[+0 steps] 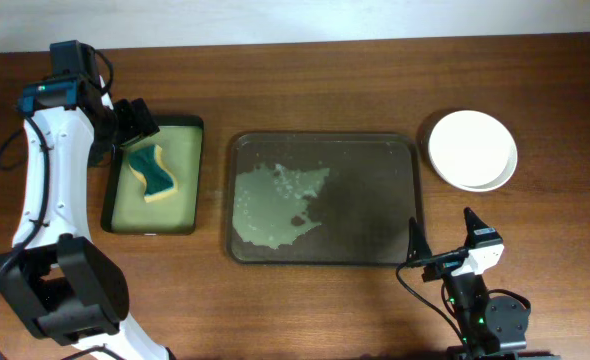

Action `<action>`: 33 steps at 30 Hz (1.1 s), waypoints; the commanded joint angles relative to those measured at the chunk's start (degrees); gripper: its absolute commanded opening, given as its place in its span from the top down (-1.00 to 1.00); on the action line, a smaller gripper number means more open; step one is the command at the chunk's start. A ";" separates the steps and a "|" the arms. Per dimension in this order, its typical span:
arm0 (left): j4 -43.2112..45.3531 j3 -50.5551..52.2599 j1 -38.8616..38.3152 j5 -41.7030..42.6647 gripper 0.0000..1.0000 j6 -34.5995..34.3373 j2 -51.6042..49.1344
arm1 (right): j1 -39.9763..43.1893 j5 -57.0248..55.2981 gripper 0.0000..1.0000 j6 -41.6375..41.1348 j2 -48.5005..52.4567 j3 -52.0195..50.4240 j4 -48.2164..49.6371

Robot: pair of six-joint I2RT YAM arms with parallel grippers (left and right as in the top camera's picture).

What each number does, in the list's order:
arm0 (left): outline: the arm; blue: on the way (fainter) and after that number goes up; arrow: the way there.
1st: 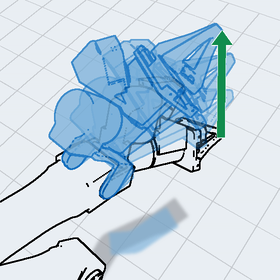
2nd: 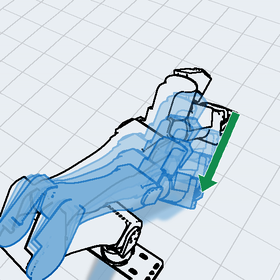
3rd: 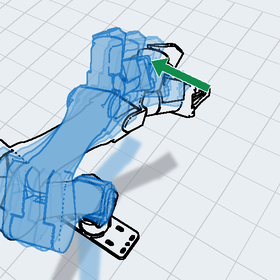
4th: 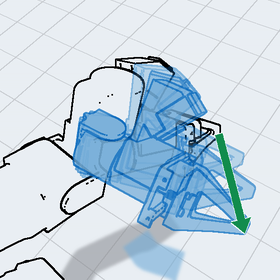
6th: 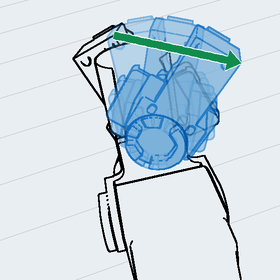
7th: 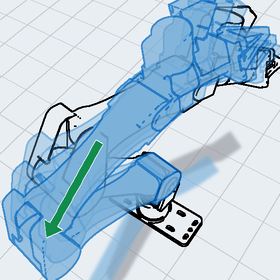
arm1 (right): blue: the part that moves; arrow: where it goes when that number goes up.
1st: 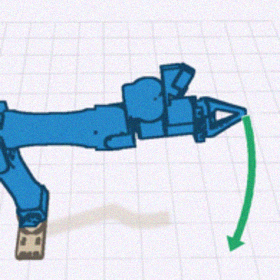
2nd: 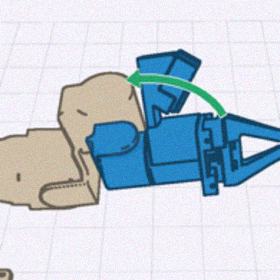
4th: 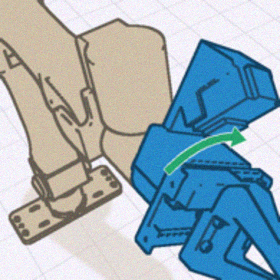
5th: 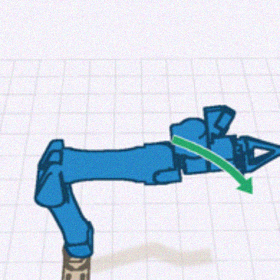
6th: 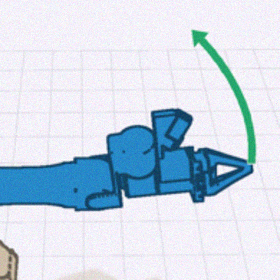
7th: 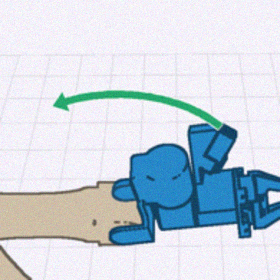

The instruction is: Clean dirty plates on tray and stack at the side

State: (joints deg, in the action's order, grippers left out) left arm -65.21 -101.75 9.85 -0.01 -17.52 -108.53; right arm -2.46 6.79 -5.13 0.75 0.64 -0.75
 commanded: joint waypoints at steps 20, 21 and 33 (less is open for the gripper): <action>-0.02 -0.44 0.44 -0.17 -0.99 0.48 0.24 | -0.52 -5.14 -0.97 0.39 -0.57 -0.33 -3.74; -0.02 -0.44 0.44 -0.17 -0.99 0.48 0.24 | -0.52 -5.14 -0.97 0.39 -0.57 -0.33 -3.74; 16.83 20.65 -7.08 0.26 -0.99 17.22 22.95 | -0.52 -5.14 -0.97 0.42 -0.57 -0.33 -3.74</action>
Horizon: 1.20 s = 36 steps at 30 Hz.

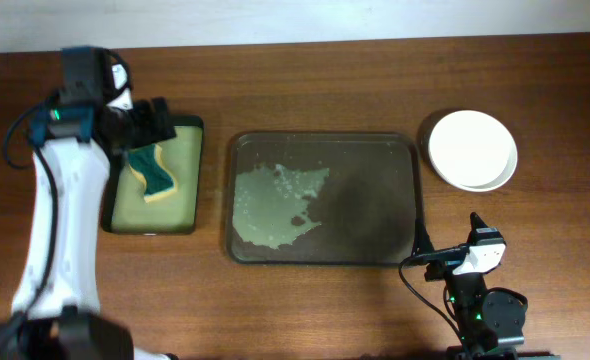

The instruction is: Clean dirty plates on tray and stack at the side

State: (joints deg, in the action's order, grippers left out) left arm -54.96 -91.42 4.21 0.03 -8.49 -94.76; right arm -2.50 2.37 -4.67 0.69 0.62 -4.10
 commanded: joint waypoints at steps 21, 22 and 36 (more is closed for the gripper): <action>62.88 90.90 -2.89 6.95 -0.99 16.76 83.80 | -0.48 -0.72 -0.97 -0.04 -0.50 -0.31 -0.39; 60.76 90.90 -3.54 5.92 -0.99 16.76 84.59 | -0.48 -0.72 -0.97 -0.07 -0.50 -0.31 -0.39; 50.90 90.95 -5.29 -9.57 -0.99 -0.39 94.47 | -0.48 -0.72 -0.97 -0.07 -0.50 -0.31 -0.39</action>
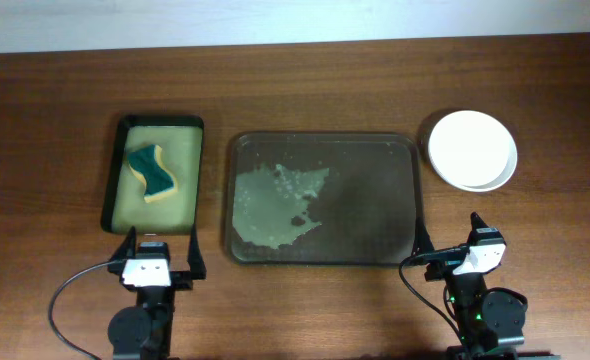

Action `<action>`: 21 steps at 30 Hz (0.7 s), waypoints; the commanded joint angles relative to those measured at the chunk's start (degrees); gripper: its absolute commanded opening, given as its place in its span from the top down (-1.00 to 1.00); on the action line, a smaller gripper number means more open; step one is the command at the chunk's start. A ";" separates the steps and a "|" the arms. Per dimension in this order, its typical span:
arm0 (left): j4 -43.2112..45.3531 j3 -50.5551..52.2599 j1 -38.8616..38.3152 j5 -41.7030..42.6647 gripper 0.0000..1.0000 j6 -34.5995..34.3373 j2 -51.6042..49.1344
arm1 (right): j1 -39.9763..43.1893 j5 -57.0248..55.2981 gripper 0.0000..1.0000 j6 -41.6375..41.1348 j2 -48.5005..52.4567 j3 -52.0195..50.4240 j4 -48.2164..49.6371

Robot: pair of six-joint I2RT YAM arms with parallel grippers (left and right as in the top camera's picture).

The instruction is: Clean dirty plates on tray and stack at the side

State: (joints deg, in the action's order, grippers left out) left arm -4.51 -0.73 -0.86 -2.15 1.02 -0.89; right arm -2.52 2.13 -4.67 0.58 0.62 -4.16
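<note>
White plates [472, 150] sit stacked on the table at the right, beside the dark tray [375, 215]. The tray holds no plate, only a patch of soapy water [275, 205]. A green and yellow sponge [152, 172] lies in the small green tray [175, 205] at the left. My left gripper [162, 242] rests at the front edge below the small tray, open and holding nothing. My right gripper [445, 226] rests open and holding nothing at the front right, just off the dark tray's near right corner.
Brown wooden table [55, 120] with a white wall strip along the far edge. Cables run from both arm bases at the front edge.
My left arm was reaching over the far end of the small green tray by the sponge. Now it is folded back at the table's front edge. The sponge, plates and right arm have not moved.
At first my left gripper hovered at the far end of the small tray next to the sponge, which lay in the tray. Then it stood slightly further right there, and the right gripper had drawn back a little. Now both arms rest at the front.
</note>
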 commanded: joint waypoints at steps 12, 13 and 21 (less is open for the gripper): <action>-0.07 0.20 -0.22 -4.24 -0.99 0.59 0.59 | -0.46 -0.48 -0.97 -0.07 -0.39 -0.31 -0.33; -0.09 0.17 -0.22 -4.13 -0.99 1.70 0.59 | -0.46 -0.48 -0.97 -0.04 -0.39 -0.31 -0.33; 0.13 0.15 -0.22 -4.11 -0.99 2.10 0.55 | -0.46 -0.48 -0.97 -0.04 -0.39 -0.31 -0.33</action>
